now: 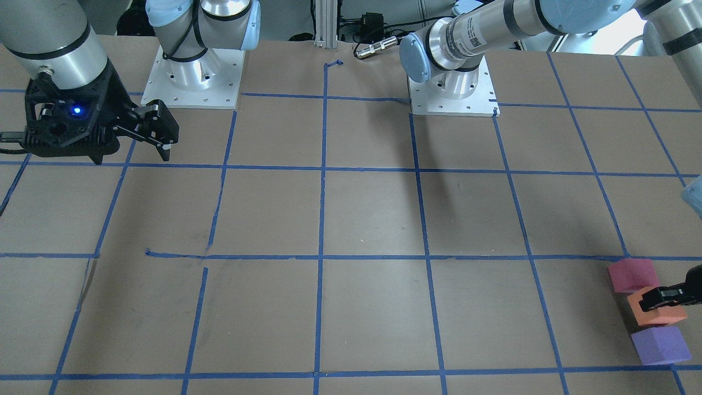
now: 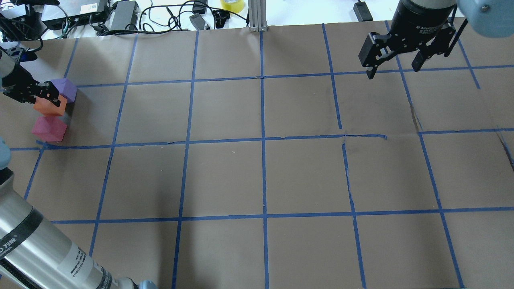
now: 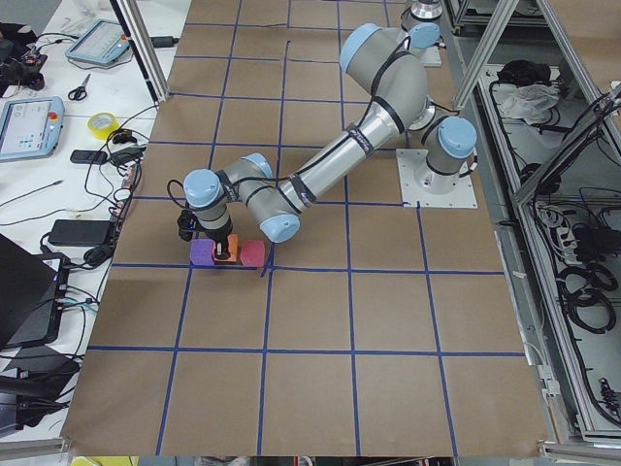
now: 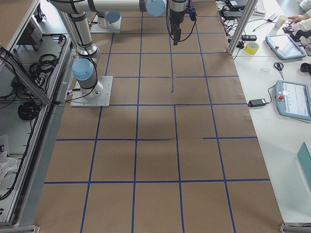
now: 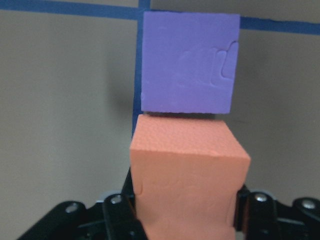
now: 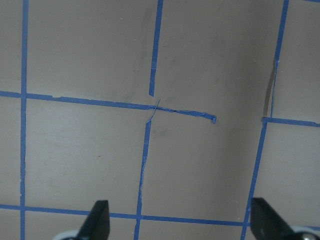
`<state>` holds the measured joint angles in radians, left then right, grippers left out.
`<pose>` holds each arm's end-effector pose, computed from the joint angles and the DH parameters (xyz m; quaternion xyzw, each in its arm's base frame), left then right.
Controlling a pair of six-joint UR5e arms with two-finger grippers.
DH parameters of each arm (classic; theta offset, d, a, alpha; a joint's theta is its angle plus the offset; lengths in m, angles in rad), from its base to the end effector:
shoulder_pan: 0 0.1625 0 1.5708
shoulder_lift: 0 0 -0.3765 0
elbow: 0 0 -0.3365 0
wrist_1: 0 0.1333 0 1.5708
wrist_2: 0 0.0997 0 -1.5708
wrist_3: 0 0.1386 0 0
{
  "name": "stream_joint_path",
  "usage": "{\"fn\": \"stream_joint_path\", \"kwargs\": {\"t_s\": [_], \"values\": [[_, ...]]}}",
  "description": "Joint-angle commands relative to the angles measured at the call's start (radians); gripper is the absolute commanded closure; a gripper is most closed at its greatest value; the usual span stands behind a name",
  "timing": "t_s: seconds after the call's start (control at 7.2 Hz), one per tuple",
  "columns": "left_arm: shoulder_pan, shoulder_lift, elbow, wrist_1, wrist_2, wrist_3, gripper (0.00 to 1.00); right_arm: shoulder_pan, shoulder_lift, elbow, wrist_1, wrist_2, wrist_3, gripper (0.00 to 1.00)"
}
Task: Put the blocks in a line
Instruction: 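Lower the orange cube between the purple and pink cubes, aligning them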
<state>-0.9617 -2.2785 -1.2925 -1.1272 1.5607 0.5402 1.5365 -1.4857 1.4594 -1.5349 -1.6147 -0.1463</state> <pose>0.2628 -0.6121 0.1713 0.0344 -0.9994 0.0087 0.0004 0.1111 -0.4708 0.4071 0.0561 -0.9982 -0.0068 0.0214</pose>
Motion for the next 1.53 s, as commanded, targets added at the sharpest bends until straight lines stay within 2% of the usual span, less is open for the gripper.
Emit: {"fn": "stream_joint_path", "kwargs": {"t_s": [0.0,0.28,1.39], "values": [[0.0,-0.016,-0.013,0.021,-0.002,0.003,1.0,-0.001,-0.001,0.001,-0.001,-0.001,0.001,0.0],[0.0,-0.019,-0.022,0.021,-0.03,0.001,1.0,-0.003,-0.001,0.001,-0.001,-0.002,0.001,0.0],[0.001,-0.015,-0.041,0.079,-0.03,0.046,1.0,0.004,-0.002,0.002,0.002,0.003,-0.001,0.0]]}}
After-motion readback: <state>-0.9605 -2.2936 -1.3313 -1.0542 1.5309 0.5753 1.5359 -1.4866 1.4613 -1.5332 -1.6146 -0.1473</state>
